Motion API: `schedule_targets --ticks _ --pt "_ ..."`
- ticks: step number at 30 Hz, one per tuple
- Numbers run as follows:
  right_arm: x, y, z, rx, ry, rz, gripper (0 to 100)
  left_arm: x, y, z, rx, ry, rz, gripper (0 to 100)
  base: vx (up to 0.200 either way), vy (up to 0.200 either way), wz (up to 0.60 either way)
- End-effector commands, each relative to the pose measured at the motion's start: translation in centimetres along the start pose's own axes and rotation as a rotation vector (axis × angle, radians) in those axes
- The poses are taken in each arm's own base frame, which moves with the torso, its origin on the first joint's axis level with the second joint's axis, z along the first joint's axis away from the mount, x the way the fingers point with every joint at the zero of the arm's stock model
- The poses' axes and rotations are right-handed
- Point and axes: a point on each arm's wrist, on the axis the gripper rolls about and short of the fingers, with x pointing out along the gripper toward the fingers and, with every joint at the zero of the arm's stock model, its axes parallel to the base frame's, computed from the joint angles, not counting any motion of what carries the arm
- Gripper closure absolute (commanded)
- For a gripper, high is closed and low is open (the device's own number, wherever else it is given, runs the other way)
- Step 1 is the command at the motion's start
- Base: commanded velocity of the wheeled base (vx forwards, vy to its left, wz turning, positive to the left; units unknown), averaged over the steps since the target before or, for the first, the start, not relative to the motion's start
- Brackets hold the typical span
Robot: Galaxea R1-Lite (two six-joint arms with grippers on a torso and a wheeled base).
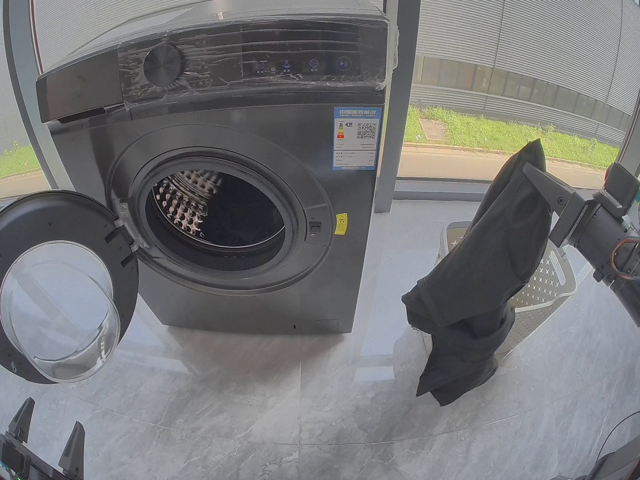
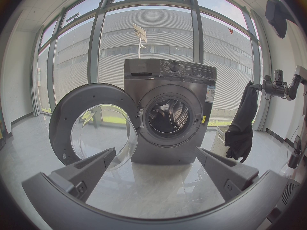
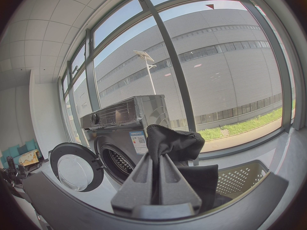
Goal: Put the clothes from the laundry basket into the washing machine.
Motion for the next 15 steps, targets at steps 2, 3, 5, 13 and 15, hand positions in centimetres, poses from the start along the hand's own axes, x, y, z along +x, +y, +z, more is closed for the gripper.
schedule_targets --ticks 2,3,5,13,15 --pt "0.04 0.30 0.12 0.003 -0.006 0.015 100 -0.02 0.02 -0.44 -0.001 -0.002 0.000 0 0.000 0.200 0.00" --pt "0.04 0.30 0.12 0.003 -0.006 0.015 100 -0.02 0.02 -0.44 -0.001 -0.002 0.000 0 0.000 0.200 0.00" --pt "0.02 0.30 0.11 0.003 -0.008 0.016 100 -0.02 0.02 -0.44 -0.001 -0.002 0.000 0 0.000 0.200 0.00" --pt "-0.01 0.52 0.06 0.005 -0.004 0.043 100 -0.02 0.02 -0.44 -0.001 -0.002 0.000 0 0.000 0.150 0.00" --pt "-0.02 0.62 0.05 0.008 -0.003 0.047 100 -0.02 0.02 -0.44 0.001 -0.002 0.000 0 0.000 0.000 0.00"
